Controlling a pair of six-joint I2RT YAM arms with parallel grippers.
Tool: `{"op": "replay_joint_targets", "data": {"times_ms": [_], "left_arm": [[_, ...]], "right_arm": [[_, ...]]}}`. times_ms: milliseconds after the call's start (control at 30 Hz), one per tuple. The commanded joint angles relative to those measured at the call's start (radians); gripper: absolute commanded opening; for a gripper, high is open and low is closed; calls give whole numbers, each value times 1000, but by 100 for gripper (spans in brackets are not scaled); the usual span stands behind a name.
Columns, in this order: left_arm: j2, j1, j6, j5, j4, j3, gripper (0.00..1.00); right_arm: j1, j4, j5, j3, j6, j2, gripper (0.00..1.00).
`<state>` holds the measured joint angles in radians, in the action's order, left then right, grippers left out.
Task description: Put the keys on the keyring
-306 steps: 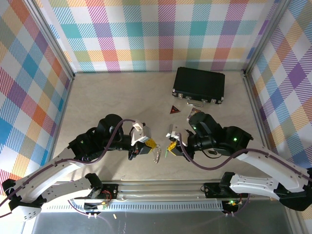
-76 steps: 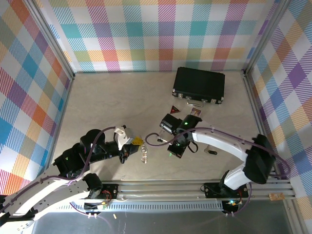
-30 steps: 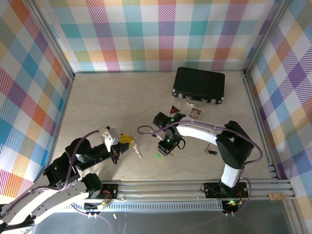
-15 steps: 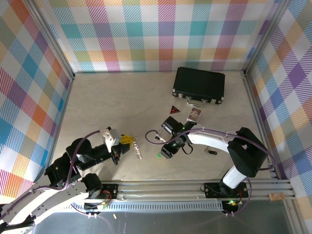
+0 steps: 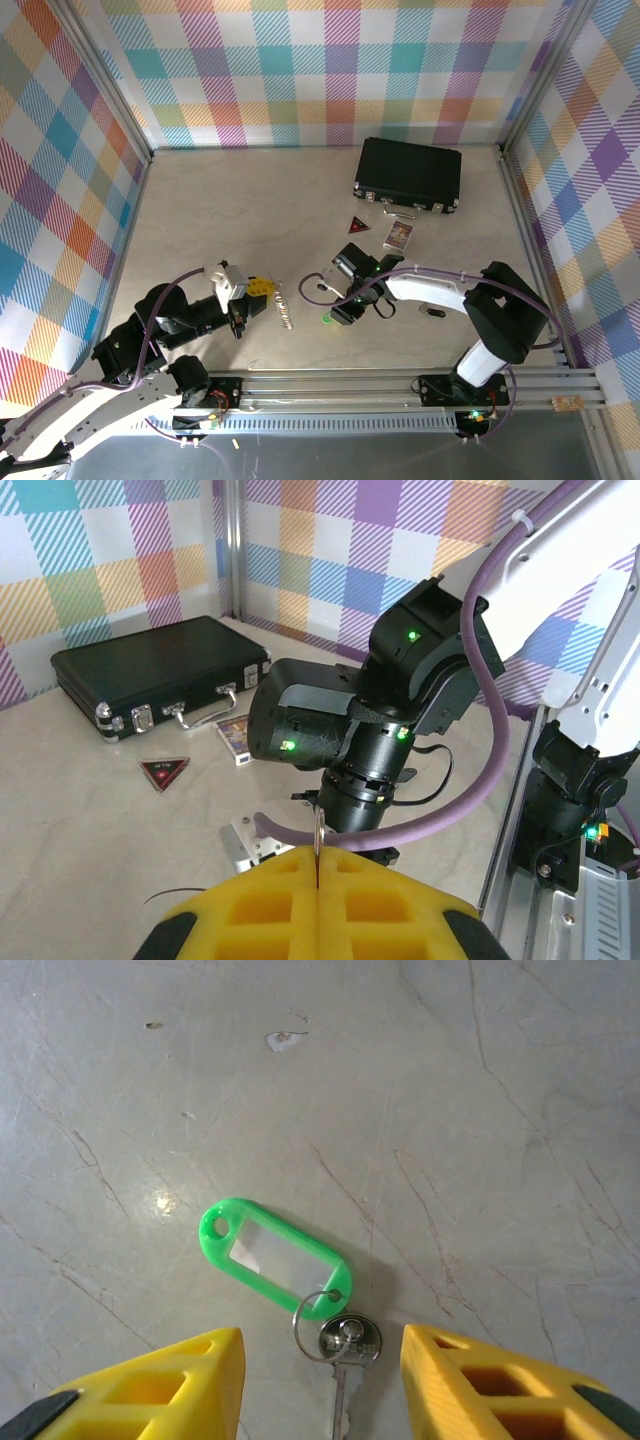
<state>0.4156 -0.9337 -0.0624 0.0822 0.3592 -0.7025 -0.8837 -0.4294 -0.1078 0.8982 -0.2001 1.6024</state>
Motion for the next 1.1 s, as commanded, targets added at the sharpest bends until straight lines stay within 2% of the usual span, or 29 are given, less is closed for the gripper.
{"op": "replay_joint_targets", "data": {"times_ms": [0,367,867,1067], "left_arm": [[-20,-11,12,13,-51,1,0],[-26,-11,11,13,-51,0,0],[-27,-11,14,7,-60,7,0],[-28,-11,18,5,-57,7,0]], "right_arm": [[-27,-34,27,33,-28,29,43],[-43,-65,68,59,-42,74,34],[-46,-71,87,70,-50,94,9],[-50,-69,89,67,-51,90,3]]}}
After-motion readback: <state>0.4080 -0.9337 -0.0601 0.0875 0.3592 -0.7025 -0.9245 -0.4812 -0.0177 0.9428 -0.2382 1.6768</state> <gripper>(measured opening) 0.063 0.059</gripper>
